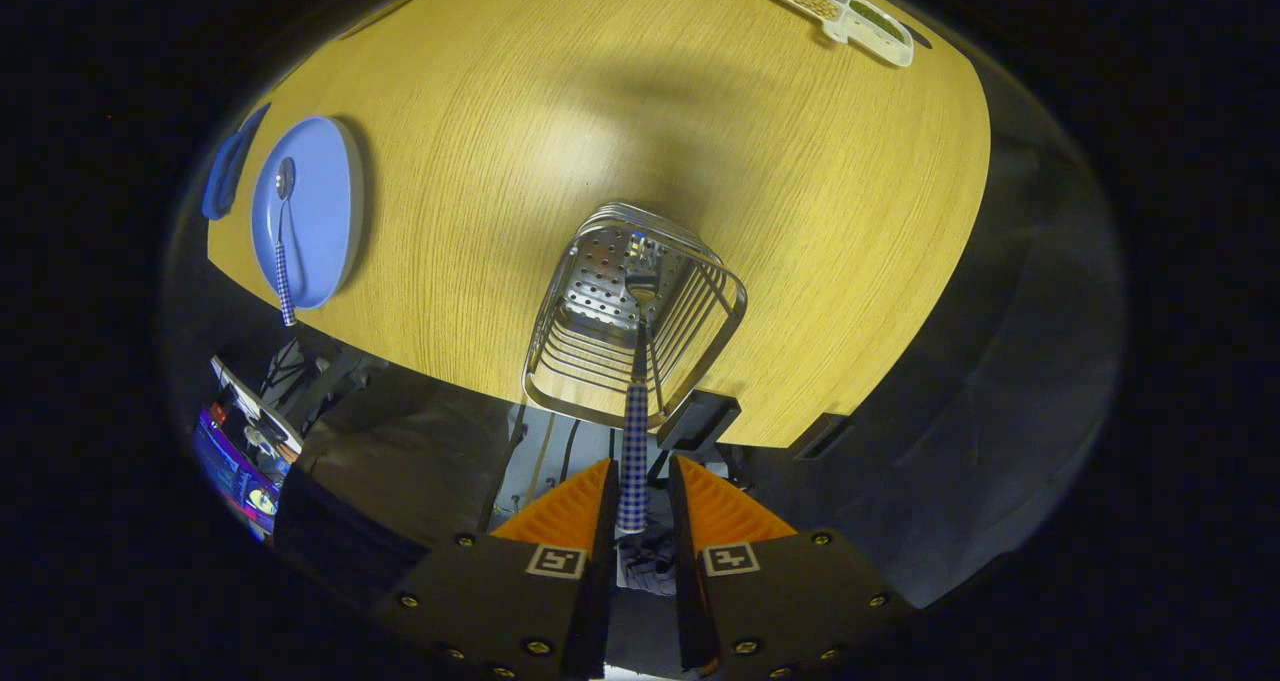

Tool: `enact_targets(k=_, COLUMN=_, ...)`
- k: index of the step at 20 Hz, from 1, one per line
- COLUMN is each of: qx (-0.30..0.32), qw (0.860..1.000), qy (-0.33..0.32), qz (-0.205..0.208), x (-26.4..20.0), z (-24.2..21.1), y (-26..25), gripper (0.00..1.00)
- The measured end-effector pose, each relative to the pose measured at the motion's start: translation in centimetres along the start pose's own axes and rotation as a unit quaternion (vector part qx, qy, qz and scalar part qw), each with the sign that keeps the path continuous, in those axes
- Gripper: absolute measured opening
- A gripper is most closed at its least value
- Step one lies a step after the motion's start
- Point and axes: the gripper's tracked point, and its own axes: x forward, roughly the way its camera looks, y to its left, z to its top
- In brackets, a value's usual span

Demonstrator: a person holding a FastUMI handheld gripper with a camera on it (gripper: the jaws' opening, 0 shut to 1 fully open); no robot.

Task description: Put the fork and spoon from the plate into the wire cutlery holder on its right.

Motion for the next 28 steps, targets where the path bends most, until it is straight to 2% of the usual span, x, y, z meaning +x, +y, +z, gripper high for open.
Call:
enact_targets(k=6, qx=0.009, qw=0.999, qy=-0.033, qz=-0.012, x=-1.4, z=-0.4, y=-0.9, gripper=0.28)
enact_targets(k=11, qx=0.014, qw=0.997, qy=-0.078, qz=-0.013, x=-3.3, z=-1.2, y=0.4, gripper=0.28)
enact_targets(k=18, qx=-0.017, qw=0.994, qy=-0.107, qz=-0.013, x=-3.6, z=-3.0, y=4.3, gripper=0.28)
enact_targets(k=22, qx=-0.038, qw=0.991, qy=-0.126, qz=-0.019, x=-3.6, z=-2.4, y=6.7, gripper=0.28)
enact_targets(k=28, qx=-0.074, qw=0.988, qy=-0.138, qz=-0.003, x=-3.1, z=-1.8, y=11.9, gripper=0.28)
